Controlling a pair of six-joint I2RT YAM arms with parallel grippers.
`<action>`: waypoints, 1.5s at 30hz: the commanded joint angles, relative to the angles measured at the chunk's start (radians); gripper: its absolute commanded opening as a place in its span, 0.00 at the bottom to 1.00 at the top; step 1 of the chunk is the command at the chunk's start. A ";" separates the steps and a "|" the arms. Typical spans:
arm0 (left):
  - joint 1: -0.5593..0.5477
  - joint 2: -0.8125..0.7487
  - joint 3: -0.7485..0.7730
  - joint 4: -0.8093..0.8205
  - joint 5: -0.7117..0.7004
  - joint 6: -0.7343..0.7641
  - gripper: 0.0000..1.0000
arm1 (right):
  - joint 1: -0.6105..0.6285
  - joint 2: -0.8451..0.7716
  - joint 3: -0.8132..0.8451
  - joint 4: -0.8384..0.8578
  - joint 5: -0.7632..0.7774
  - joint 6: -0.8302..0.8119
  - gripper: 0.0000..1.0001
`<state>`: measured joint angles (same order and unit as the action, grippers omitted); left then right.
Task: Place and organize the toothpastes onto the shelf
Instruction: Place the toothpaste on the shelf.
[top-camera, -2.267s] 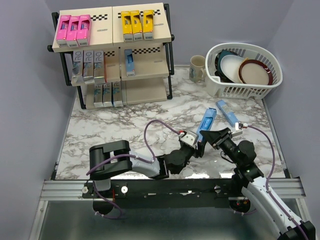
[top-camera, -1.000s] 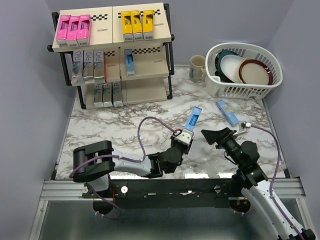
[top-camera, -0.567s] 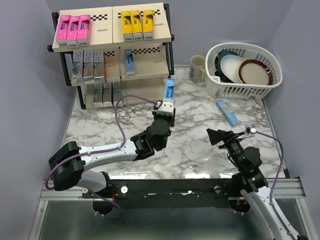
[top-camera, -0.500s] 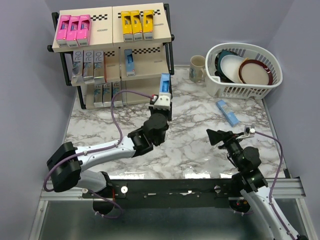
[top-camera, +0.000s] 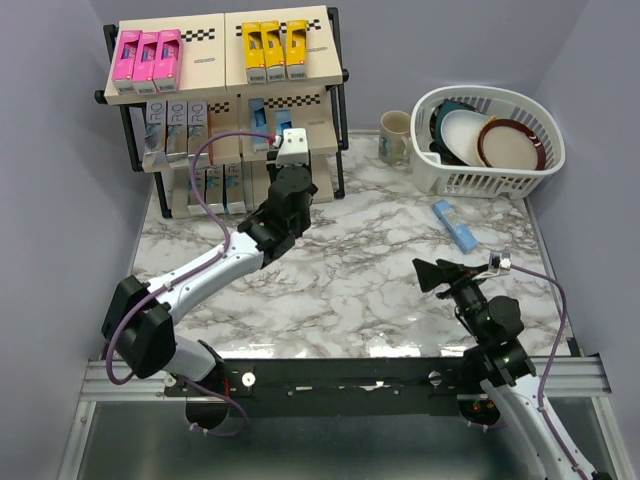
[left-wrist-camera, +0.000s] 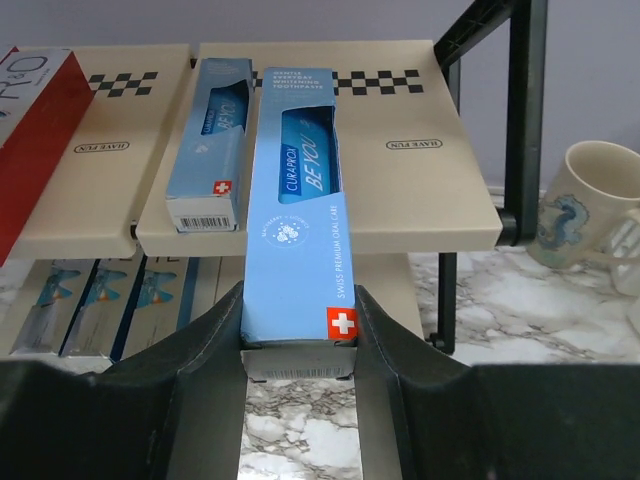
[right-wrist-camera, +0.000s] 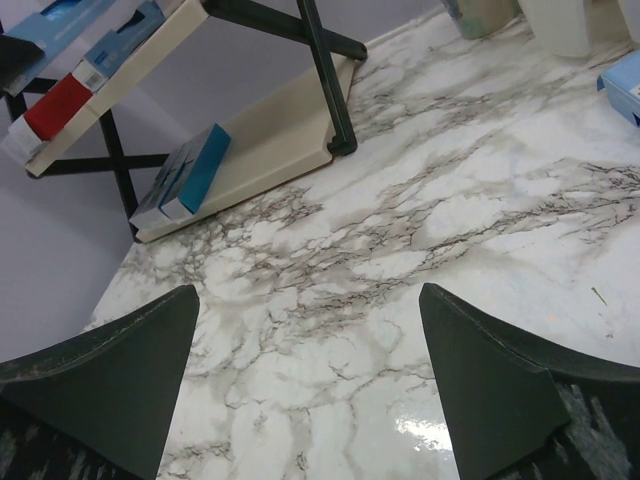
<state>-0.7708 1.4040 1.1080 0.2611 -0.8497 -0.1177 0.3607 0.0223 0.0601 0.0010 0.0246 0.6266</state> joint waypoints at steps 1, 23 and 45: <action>0.059 0.065 0.114 -0.049 0.046 -0.020 0.27 | 0.004 -0.054 -0.077 0.008 -0.008 -0.027 1.00; 0.148 0.338 0.355 -0.102 0.051 0.059 0.37 | 0.004 -0.045 -0.083 0.027 -0.048 -0.031 1.00; 0.189 0.389 0.401 -0.126 0.067 0.111 0.54 | 0.004 0.001 -0.089 0.062 -0.072 -0.034 1.00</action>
<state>-0.5892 1.7863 1.4696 0.1287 -0.7921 -0.0368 0.3607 0.0143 0.0601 0.0292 -0.0216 0.6086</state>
